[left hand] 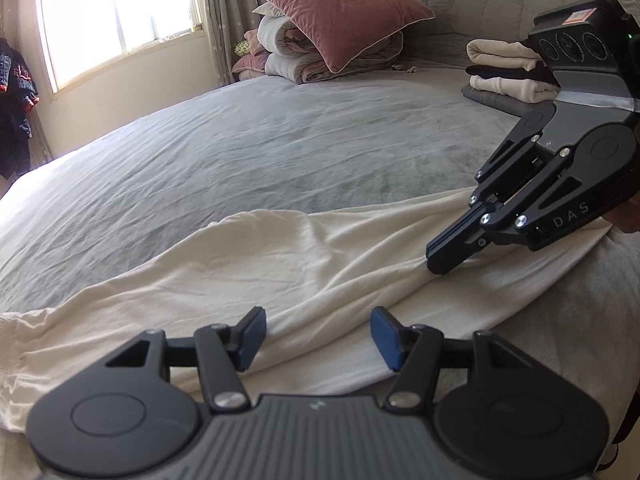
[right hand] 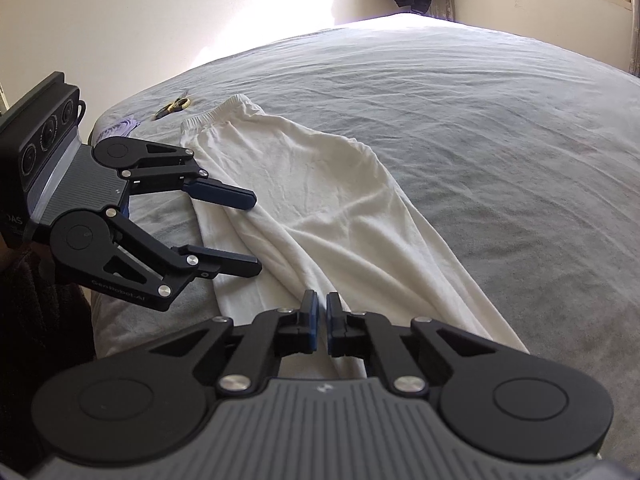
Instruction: Fold clothes
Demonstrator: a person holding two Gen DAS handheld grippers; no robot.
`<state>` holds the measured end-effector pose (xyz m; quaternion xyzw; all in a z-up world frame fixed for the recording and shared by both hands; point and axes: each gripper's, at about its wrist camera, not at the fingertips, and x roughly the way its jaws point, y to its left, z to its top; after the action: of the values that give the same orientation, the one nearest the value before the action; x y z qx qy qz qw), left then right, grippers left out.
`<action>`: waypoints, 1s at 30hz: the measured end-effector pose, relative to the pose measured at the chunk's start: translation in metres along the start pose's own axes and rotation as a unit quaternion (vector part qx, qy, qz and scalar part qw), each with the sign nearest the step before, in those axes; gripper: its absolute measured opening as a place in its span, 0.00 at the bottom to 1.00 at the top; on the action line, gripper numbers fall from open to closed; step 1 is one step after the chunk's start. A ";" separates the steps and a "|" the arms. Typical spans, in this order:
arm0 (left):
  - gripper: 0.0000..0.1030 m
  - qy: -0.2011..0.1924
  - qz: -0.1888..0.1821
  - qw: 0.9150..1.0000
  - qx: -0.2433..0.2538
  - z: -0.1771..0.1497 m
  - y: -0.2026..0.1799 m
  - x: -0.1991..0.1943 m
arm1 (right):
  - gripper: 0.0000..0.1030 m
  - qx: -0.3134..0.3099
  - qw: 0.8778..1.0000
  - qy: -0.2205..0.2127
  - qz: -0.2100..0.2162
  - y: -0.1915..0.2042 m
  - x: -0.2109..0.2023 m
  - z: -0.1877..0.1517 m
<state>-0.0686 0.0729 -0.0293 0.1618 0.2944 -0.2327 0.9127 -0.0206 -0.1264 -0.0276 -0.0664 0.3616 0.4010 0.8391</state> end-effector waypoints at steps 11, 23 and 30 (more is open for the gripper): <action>0.58 0.000 0.000 1.000 0.012 0.000 -0.006 -0.001 | 0.15 -0.024 1.000 -0.012 -0.009 0.011 -0.016 0.006; 0.58 -0.001 -0.006 1.000 0.019 0.001 -0.014 0.002 | 0.04 -0.084 0.994 0.027 -0.060 0.022 0.009 -0.001; 0.58 -0.004 -0.011 1.000 0.026 0.003 -0.018 0.001 | 0.03 -0.055 0.998 0.017 -0.036 0.016 -0.001 0.005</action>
<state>-0.0756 0.0560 -0.0302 0.1814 0.2864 -0.2505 0.9068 -0.0299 -0.1146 -0.0204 -0.1321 0.3506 0.3889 0.8416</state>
